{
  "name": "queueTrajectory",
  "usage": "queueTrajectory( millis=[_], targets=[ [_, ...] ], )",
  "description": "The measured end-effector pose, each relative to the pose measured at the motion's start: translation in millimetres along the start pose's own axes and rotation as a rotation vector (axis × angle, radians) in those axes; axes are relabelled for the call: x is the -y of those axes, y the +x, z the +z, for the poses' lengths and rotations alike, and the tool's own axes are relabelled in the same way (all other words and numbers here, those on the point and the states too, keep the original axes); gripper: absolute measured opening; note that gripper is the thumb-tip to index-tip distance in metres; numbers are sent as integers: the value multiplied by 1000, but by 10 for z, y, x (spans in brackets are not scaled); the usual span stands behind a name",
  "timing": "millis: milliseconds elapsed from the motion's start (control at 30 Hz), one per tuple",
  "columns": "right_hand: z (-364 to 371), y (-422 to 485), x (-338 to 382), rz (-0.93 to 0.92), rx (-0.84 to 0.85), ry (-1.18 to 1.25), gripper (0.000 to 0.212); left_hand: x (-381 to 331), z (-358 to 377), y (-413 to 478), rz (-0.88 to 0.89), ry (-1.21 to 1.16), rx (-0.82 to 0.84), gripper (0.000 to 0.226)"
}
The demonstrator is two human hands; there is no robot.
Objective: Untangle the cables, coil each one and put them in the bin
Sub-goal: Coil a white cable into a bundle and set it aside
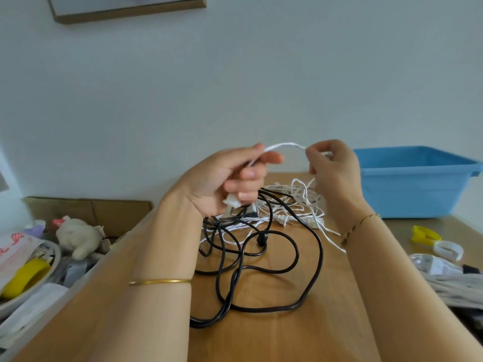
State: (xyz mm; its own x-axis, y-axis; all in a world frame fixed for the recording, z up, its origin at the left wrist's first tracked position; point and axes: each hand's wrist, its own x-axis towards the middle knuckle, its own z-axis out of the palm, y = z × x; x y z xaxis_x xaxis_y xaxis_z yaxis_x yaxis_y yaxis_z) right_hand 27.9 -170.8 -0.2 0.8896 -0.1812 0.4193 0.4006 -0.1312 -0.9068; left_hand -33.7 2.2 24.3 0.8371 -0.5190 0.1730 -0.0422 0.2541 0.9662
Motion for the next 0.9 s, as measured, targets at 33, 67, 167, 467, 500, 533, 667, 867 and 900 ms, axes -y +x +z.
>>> queueTrajectory(
  millis=[33, 67, 167, 467, 500, 533, 667, 867, 900],
  targets=[
    [9, -3, -31, -10, 70, -80, 12, -12, -1, 5, 52, -89, -2, 28],
    [24, -16, -48, -28, 162, -158, 11, -22, -4, 16, 108, -168, -37, 28],
    [69, -90, 4, -78, 428, -314, 10, -52, -16, 48, 293, -338, -233, 28],
    [11, -277, 405, -189, 938, -579, 16, 17, -130, 136, 662, -278, -710, 19],
    [-1, -299, 441, -195, 965, -589, 16, 27, -124, 143, 678, -211, -756, 22],
    [-15, -313, 472, -206, 977, -578, 18, 40, -109, 144, 692, -133, -802, 25],
    [-31, -286, 561, -328, 755, -440, 16, 72, -69, 110, 694, 322, -900, 34],
    [-50, -164, 526, -474, 372, -206, 8, 90, 88, 129, 438, 922, -655, 40],
    [-60, -153, 516, -480, 336, -178, 10, 99, 117, 140, 410, 941, -611, 41]
  ],
)
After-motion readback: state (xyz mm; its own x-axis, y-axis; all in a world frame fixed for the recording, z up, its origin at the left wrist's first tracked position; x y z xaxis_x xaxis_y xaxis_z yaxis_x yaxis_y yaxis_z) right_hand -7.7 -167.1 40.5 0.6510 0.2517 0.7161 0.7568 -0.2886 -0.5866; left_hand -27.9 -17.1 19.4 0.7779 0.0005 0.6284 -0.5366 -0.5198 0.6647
